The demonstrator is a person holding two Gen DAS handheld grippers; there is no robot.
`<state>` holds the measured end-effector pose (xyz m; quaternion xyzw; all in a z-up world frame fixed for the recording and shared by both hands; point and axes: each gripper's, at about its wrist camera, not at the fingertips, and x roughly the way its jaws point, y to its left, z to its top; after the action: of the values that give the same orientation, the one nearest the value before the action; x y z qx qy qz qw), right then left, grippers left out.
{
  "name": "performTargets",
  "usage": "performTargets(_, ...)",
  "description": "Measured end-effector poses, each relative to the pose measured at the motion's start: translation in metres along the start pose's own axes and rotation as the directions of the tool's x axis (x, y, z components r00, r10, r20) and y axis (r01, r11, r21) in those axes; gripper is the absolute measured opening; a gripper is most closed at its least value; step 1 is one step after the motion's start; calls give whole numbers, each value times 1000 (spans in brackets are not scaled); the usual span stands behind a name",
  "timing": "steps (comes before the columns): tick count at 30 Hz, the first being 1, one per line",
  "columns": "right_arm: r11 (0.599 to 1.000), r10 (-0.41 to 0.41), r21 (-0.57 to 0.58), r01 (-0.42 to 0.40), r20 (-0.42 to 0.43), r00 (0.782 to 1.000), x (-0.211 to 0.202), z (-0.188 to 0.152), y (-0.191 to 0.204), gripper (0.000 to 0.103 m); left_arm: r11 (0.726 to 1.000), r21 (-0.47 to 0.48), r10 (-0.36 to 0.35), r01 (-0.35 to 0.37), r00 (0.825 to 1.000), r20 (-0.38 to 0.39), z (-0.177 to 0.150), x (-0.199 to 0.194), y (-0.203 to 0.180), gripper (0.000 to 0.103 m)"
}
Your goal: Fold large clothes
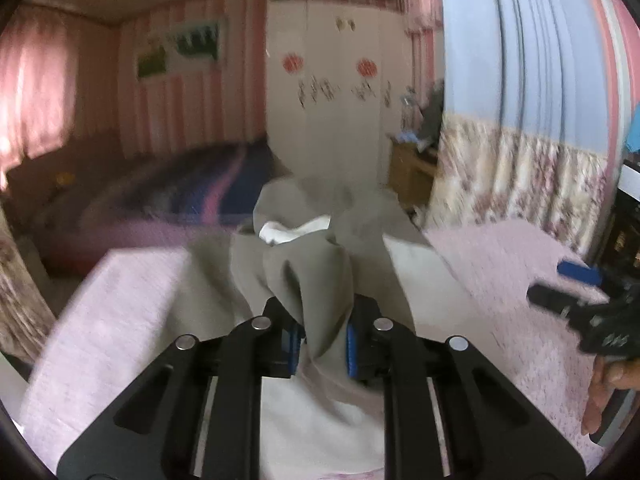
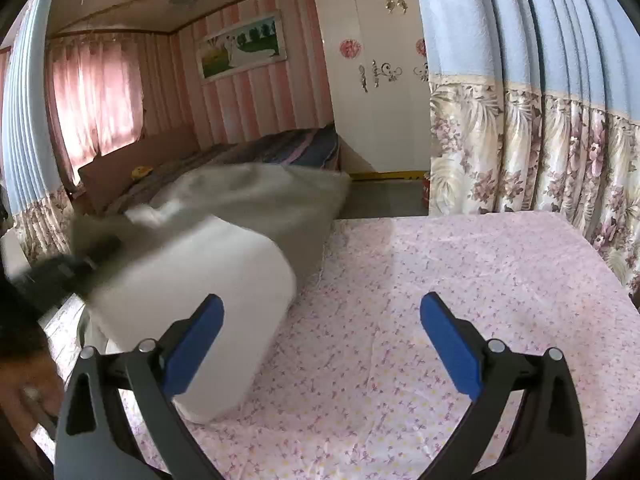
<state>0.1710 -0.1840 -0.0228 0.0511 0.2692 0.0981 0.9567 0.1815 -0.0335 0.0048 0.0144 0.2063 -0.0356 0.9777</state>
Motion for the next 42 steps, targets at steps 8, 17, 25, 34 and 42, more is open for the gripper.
performTargets(8,998,36,-44,-37,-22,999,7,-4,17,99,992,-51,111,-117,988,-108,-42,-11,75,16)
performTargets(17,992,56,-117,-58,-17,998,8,-2,53,99,985,-44,155,-165,972,-179,-77,-18,92,34)
performTargets(25,992,15,-122,-9,52,999,13,38,82,101,973,-115,190,-198,979,-79,-22,-63,101,92)
performTargets(34,968,-34,-248,47,58,998,56,19,114,101,982,-118,131,-147,982,-136,10,23,75,95)
performTargets(42,975,3,-220,-20,-79,997,108,-6,116,101,971,-123,170,-206,952,-255,-50,75,105,98)
